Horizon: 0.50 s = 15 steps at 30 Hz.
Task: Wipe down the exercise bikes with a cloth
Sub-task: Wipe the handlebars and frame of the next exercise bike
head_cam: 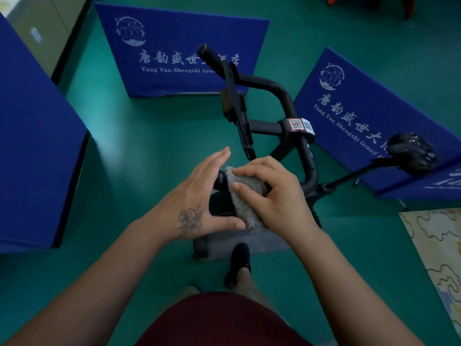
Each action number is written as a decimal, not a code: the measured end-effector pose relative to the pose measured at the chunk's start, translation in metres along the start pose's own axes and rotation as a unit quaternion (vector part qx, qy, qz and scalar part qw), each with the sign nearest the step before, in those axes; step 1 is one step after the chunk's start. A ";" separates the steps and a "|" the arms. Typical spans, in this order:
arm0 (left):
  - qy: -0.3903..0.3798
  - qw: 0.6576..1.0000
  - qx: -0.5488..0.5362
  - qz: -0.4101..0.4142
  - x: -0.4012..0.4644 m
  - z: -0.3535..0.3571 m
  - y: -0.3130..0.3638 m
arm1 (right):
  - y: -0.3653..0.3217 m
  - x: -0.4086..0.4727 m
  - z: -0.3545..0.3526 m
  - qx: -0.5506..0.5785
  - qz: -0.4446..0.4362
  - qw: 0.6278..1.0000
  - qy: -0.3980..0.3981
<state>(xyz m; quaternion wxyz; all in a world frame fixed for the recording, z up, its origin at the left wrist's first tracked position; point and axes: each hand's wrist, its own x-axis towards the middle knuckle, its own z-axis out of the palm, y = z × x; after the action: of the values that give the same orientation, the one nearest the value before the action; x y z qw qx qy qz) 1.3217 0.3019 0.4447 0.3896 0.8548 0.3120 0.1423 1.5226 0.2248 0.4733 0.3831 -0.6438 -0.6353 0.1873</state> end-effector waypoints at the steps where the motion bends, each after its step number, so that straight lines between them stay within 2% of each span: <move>1: -0.007 1.000 0.001 -0.003 0.001 -0.001 0.001 | 0.004 -0.002 -0.001 -0.006 0.005 1.000 -0.003; 7: -0.051 0.998 0.023 -0.015 0.005 -0.008 0.004 | 0.025 -0.011 -0.011 -0.102 0.048 0.994 -0.013; 11: -0.040 0.999 0.006 -0.012 0.006 -0.005 0.001 | 0.005 -0.012 0.001 0.001 0.062 0.998 0.026; 15: -0.040 0.999 0.002 -0.013 0.007 -0.006 -0.001 | 0.000 -0.016 0.017 -0.007 0.050 0.997 0.064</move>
<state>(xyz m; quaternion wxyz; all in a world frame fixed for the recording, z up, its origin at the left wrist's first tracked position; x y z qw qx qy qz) 1.3238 0.3100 0.4479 0.4016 0.8565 0.3078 0.1017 1.5082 0.2138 0.4579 0.4085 -0.6878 -0.5782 0.1605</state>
